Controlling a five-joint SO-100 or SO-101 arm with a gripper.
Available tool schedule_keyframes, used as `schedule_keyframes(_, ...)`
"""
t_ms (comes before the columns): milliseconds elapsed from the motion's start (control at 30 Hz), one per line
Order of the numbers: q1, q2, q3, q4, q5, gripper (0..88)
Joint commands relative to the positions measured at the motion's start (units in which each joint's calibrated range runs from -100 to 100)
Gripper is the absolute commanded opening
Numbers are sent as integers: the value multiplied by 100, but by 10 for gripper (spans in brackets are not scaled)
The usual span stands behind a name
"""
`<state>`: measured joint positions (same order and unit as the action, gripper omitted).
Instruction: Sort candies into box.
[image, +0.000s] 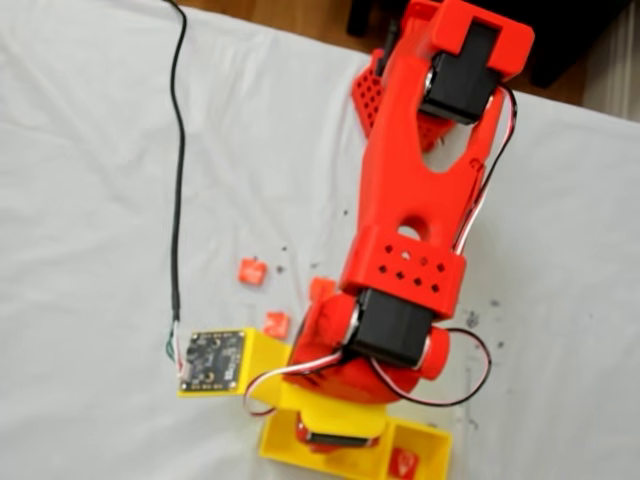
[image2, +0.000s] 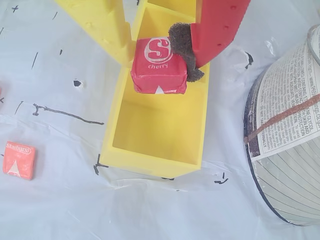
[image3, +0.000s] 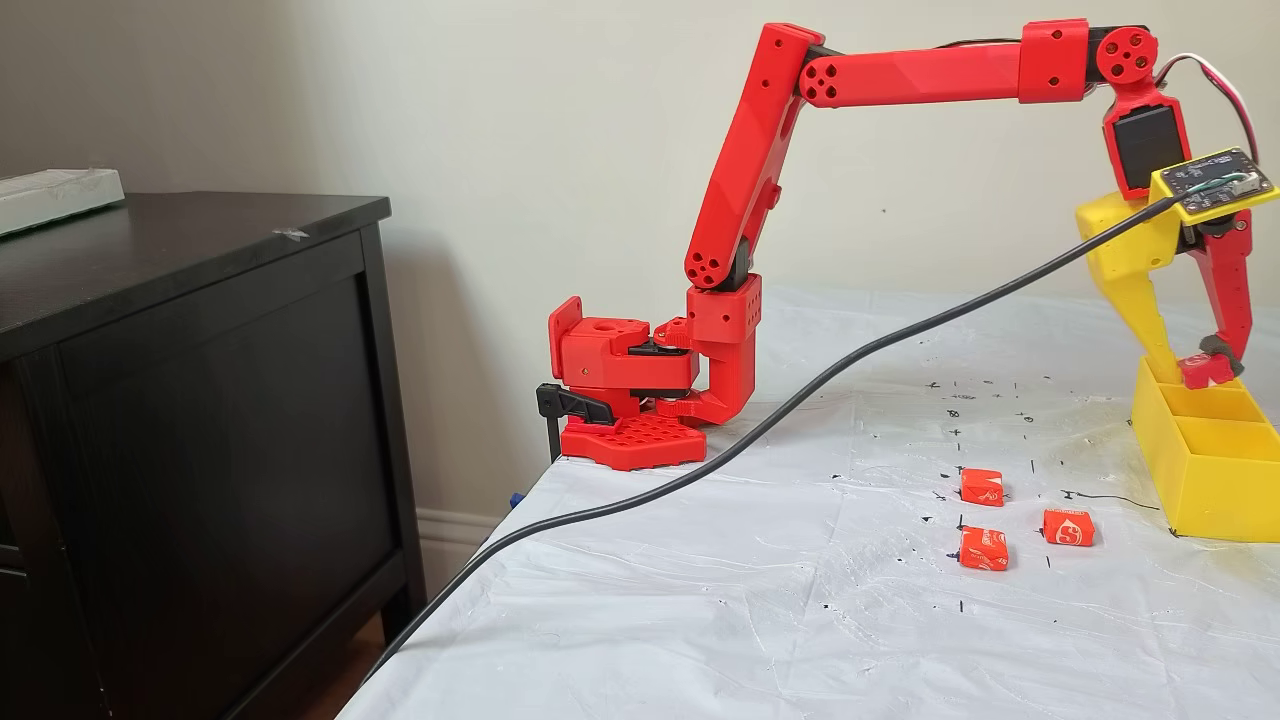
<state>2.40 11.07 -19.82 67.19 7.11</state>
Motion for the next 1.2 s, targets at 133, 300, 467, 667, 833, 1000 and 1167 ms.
schedule_keyframes(133, 95, 63, -890, 39, 88, 2)
schedule_keyframes(300, 132, 182, -981, 72, 39, 2)
schedule_keyframes(467, 159, 199, -953, 64, 73, 2)
schedule_keyframes(667, 150, 267, -981, 31, 15, 145)
schedule_keyframes(833, 159, 275, -990, 64, -5, 288)
schedule_keyframes(1000, 150, 190, -890, 72, -5, 354)
schedule_keyframes(1167, 141, 72, -826, 96, -15, 351)
